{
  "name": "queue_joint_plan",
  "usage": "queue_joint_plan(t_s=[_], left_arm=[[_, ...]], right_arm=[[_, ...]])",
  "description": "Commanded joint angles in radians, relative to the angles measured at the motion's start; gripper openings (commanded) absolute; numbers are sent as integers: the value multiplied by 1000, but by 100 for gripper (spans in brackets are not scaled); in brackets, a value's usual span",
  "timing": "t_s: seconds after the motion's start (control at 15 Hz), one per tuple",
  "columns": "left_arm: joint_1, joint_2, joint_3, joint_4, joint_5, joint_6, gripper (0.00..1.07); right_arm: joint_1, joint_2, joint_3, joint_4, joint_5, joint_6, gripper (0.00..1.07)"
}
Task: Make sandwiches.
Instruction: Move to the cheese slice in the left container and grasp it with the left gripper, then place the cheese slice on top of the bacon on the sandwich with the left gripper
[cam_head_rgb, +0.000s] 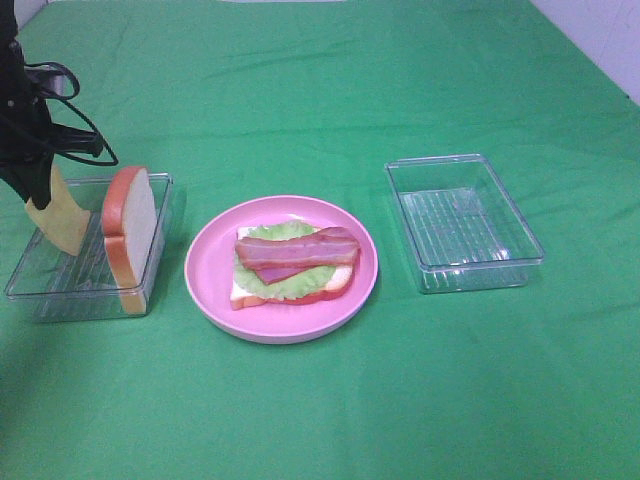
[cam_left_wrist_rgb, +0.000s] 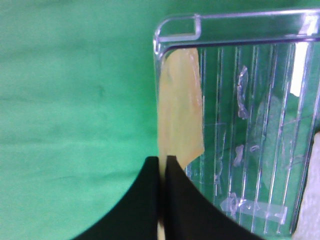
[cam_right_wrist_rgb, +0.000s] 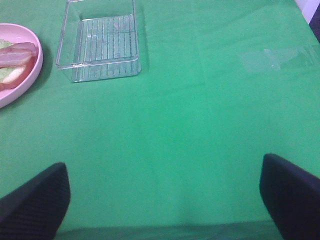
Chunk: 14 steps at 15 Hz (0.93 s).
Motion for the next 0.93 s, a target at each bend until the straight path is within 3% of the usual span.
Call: queue_joint_plan(t_s=[0.07, 0.47, 0.67, 0.8, 0.93], left_arm=[[-2, -27, -4, -5, 28, 7, 0], [-34, -245, -5, -45, 29, 11, 0], [-115, -358, -5, -83, 8, 25, 0], [-188, -413, -5, -181, -35, 40, 0], [-248, -415, -5, -310, -44, 96, 0]], right_arm=[[-5, -32, 2, 2, -13, -11, 99], [-5, -32, 2, 2, -13, -11, 99], [-5, -32, 2, 2, -13, -11, 99], [-5, -32, 2, 2, -13, -11, 99], [-5, -32, 2, 2, -13, -11, 99]])
